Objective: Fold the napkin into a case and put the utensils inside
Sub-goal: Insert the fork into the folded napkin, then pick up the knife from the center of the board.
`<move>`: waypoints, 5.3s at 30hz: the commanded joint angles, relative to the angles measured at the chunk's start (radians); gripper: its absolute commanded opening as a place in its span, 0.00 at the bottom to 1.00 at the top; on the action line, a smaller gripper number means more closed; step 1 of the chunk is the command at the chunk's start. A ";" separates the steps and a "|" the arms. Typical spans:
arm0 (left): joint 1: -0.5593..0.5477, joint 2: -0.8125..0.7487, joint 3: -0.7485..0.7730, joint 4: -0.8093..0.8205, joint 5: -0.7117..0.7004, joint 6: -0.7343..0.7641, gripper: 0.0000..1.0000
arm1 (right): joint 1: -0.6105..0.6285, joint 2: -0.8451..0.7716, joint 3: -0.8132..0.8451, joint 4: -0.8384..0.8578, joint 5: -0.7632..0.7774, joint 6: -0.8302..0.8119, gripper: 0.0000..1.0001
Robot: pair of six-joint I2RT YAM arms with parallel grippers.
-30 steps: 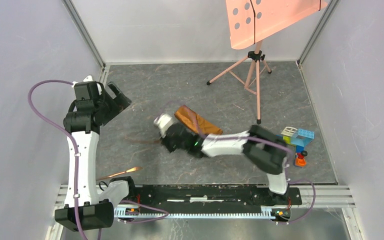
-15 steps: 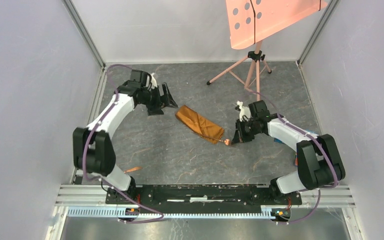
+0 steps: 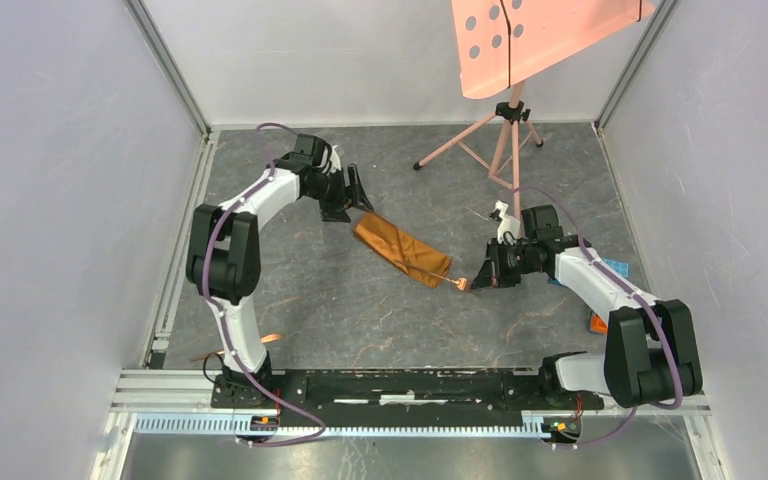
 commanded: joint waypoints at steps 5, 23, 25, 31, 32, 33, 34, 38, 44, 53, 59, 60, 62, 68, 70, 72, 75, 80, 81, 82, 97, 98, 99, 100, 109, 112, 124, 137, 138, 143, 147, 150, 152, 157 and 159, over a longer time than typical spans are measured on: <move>-0.005 0.143 0.136 -0.007 0.023 0.070 0.68 | -0.094 0.027 0.038 0.033 -0.051 -0.020 0.00; -0.019 0.223 0.105 -0.040 -0.047 0.107 0.38 | -0.102 0.156 -0.011 0.219 -0.099 0.018 0.00; -0.021 0.229 0.107 -0.041 -0.043 0.110 0.35 | -0.102 0.172 -0.002 0.220 -0.103 0.019 0.00; -0.028 0.241 0.107 -0.045 -0.048 0.115 0.32 | -0.087 0.210 0.034 0.241 -0.109 0.035 0.00; -0.028 0.240 0.107 -0.045 -0.049 0.117 0.31 | -0.080 0.221 0.042 0.241 -0.109 0.035 0.00; -0.029 0.240 0.107 -0.045 -0.050 0.119 0.31 | -0.073 0.228 0.051 0.242 -0.107 0.037 0.00; -0.031 0.240 0.109 -0.044 -0.052 0.119 0.31 | -0.068 0.231 0.055 0.248 -0.105 0.042 0.00; -0.034 0.247 0.119 -0.055 -0.051 0.127 0.30 | -0.048 0.249 0.078 0.270 -0.099 0.066 0.00; -0.039 0.247 0.129 -0.063 -0.055 0.135 0.30 | -0.027 0.291 0.117 0.301 -0.095 0.087 0.00; -0.043 0.243 0.137 -0.077 -0.074 0.151 0.28 | 0.012 0.383 0.198 0.372 -0.106 0.124 0.00; -0.046 0.239 0.140 -0.084 -0.080 0.157 0.28 | 0.041 0.446 0.236 0.406 -0.112 0.149 0.00; -0.046 0.238 0.140 -0.083 -0.080 0.158 0.28 | 0.043 0.451 0.237 0.415 -0.113 0.156 0.00; -0.048 0.237 0.140 -0.085 -0.081 0.159 0.28 | 0.051 0.459 0.242 0.423 -0.113 0.166 0.00; -0.049 0.231 0.140 -0.086 -0.080 0.159 0.28 | 0.064 0.434 0.199 0.447 -0.078 0.228 0.00; -0.051 0.227 0.140 -0.085 -0.081 0.158 0.28 | 0.066 0.411 0.169 0.476 -0.056 0.284 0.10; -0.052 0.224 0.138 -0.084 -0.077 0.156 0.28 | 0.070 0.389 0.136 0.534 -0.043 0.324 0.14; -0.054 0.217 0.130 -0.077 -0.077 0.152 0.28 | 0.076 0.374 0.106 0.567 -0.003 0.356 0.13; -0.054 0.195 0.115 -0.073 -0.077 0.146 0.29 | 0.086 0.361 0.087 0.607 0.009 0.402 0.12; -0.055 0.190 0.114 -0.071 -0.077 0.143 0.29 | 0.090 0.354 0.087 0.608 0.015 0.406 0.15; -0.054 0.182 0.112 -0.069 -0.075 0.140 0.31 | 0.091 0.348 0.089 0.602 0.023 0.403 0.19; -0.008 -0.379 -0.137 -0.224 -0.261 0.033 0.83 | 0.142 0.099 0.189 0.259 0.353 0.029 0.66; 0.001 -0.439 -0.168 -0.250 -0.308 -0.010 0.86 | 0.161 0.066 0.184 0.259 0.373 0.005 0.67; 0.011 -0.499 -0.207 -0.279 -0.354 -0.066 0.90 | 0.183 0.037 0.176 0.263 0.382 -0.016 0.68; 0.024 -0.540 -0.246 -0.323 -0.404 -0.128 0.93 | 0.205 0.013 0.166 0.272 0.387 -0.030 0.69; 0.452 -0.904 -0.543 -0.800 -0.677 -0.691 0.98 | 0.406 -0.064 0.035 0.370 0.305 -0.029 0.71; 0.549 -1.015 -0.586 -0.843 -0.733 -0.790 1.00 | 0.442 -0.076 0.019 0.374 0.287 -0.038 0.71; 0.874 -0.922 -0.746 -0.639 -0.743 -0.821 1.00 | 0.468 -0.122 -0.006 0.372 0.254 -0.051 0.71; 1.052 -0.827 -0.904 -0.295 -0.603 -0.813 0.83 | 0.468 -0.059 0.025 0.371 0.263 -0.042 0.70; 1.055 -0.799 -0.901 -0.271 -0.611 -0.807 0.81 | 0.468 -0.054 0.028 0.369 0.268 -0.043 0.70; 1.059 -0.672 -0.912 -0.177 -0.610 -0.792 0.57 | 0.468 -0.030 0.044 0.351 0.297 -0.048 0.70; 1.059 -0.614 -0.905 -0.105 -0.603 -0.764 0.37 | 0.467 -0.015 0.056 0.344 0.316 -0.043 0.70; 1.059 -0.601 -0.914 -0.036 -0.614 -0.719 0.26 | 0.469 -0.010 0.059 0.345 0.328 -0.036 0.70; 1.058 -0.591 -0.911 -0.005 -0.608 -0.676 0.21 | 0.472 -0.001 0.065 0.341 0.336 -0.034 0.70; 1.025 -0.560 -0.893 0.037 -0.570 -0.594 0.03 | 0.482 0.028 0.085 0.334 0.368 -0.036 0.71; 0.992 -0.534 -0.876 0.047 -0.558 -0.581 0.02 | 0.485 0.039 0.094 0.335 0.377 -0.028 0.71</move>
